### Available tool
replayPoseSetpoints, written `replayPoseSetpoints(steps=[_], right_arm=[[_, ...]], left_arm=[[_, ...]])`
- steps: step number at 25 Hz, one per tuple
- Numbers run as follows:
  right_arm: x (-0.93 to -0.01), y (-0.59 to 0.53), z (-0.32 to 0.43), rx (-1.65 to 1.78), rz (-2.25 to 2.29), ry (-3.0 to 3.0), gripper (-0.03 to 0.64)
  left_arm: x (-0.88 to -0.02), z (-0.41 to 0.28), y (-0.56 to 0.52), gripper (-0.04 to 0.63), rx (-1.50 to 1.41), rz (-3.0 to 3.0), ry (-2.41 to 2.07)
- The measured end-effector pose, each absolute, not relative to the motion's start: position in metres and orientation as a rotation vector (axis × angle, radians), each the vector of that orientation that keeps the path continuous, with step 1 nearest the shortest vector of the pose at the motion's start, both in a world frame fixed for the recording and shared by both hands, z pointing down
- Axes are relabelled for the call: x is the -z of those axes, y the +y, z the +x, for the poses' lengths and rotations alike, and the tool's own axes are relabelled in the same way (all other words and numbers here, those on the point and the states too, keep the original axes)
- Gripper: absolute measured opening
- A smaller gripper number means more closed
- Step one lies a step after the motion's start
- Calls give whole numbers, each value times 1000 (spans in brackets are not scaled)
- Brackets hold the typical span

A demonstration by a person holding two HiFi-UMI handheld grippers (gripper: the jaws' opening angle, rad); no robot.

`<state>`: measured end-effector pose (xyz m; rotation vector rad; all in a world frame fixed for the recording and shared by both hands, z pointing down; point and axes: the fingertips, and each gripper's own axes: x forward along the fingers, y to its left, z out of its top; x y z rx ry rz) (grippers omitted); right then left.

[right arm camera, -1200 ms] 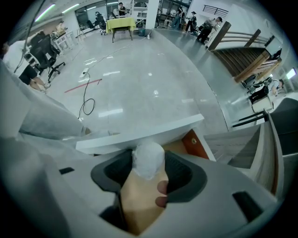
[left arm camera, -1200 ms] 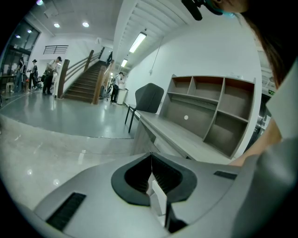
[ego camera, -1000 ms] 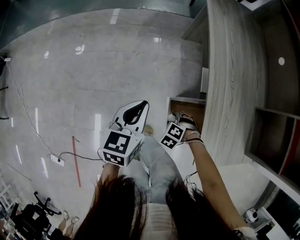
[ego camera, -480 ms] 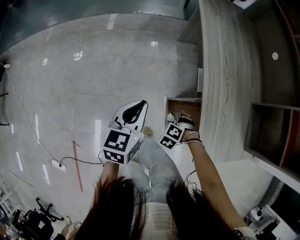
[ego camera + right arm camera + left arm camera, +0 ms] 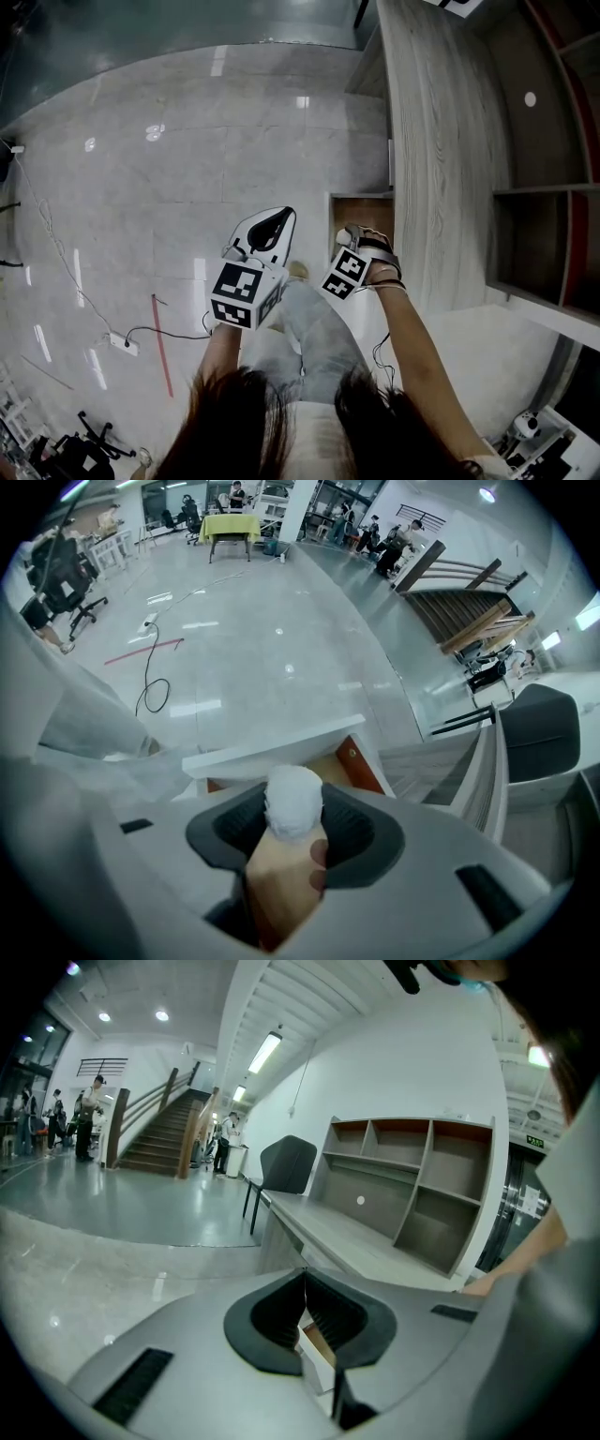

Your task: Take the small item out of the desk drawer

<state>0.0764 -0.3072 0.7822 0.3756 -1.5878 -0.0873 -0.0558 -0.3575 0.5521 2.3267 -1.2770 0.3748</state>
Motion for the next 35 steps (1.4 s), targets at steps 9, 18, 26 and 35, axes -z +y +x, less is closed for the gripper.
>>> replayPoseSetpoints(steps=[9,18,26,35], right_arm=[[-747,-303,71,88,491,-1639,183],[-700,-299,58,73,639,-1723,181],[-641,-297,48,48,854,-1822,179],[-592,-272,39,47,989,-1871,179]], left_arm=[[-534,-51,-334,15,-371,2357,-1259],[-510,-52,-313,15,-356,2366,-1269],[-488,-54,-293,15,-325,2366,-1294],[-460,-56,-264,15,-298,2403,-1303]])
